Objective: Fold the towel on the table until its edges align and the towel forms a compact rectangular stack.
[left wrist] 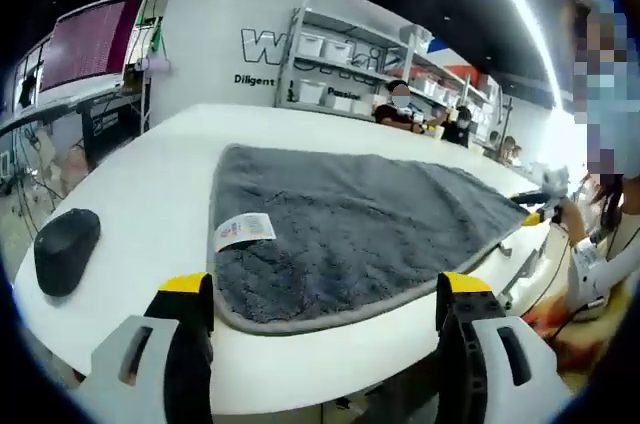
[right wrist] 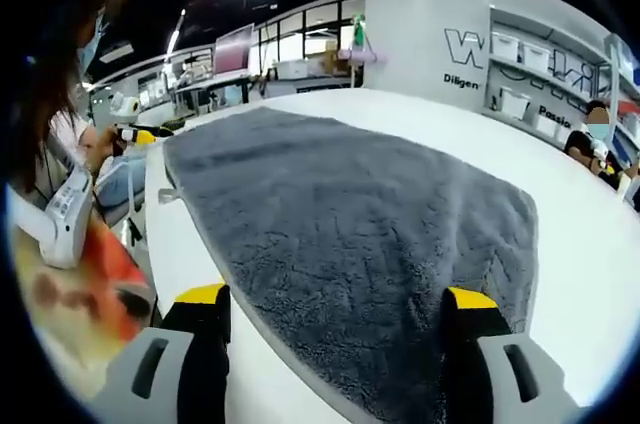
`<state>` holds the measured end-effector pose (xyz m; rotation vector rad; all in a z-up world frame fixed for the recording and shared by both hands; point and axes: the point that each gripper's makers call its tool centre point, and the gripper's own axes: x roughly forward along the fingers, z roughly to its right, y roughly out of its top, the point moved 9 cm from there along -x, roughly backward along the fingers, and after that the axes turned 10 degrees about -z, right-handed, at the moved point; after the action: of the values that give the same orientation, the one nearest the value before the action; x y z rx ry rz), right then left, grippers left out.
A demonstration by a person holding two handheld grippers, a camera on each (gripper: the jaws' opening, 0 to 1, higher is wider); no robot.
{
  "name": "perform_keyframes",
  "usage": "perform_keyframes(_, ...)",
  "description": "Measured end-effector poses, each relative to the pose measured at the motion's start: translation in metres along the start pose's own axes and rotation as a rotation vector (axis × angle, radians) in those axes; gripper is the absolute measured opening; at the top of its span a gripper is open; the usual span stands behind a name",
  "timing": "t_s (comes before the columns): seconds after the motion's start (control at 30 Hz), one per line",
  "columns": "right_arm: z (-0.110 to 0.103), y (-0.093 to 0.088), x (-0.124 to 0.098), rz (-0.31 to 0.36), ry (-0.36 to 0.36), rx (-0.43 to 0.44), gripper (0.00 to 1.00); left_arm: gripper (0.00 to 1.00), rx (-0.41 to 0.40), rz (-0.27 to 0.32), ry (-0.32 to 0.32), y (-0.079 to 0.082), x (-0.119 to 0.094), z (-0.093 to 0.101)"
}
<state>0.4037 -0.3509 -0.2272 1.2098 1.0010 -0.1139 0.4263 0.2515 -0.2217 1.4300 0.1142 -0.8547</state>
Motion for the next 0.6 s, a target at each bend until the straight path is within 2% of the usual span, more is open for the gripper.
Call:
perform_keyframes(0.2,-0.001,-0.001,0.002,0.004,0.001,-0.001,0.88,0.72,0.03,-0.009,-0.012,-0.004,-0.008,0.002)
perform_keyframes(0.33,-0.001,-0.001,0.003,0.005,0.001,-0.002,0.87,0.7,0.044,-0.018,-0.014,-0.004,-0.008,0.003)
perform_keyframes(0.47,-0.001,-0.002,0.003,0.008,-0.001,-0.003,0.88,0.69,0.036,-0.045,0.025,-0.007,-0.006,-0.001)
perform_keyframes(0.6,-0.001,-0.003,0.003,0.013,-0.001,-0.001,0.88,0.69,-0.033,-0.052,0.086,-0.011,-0.008,-0.01)
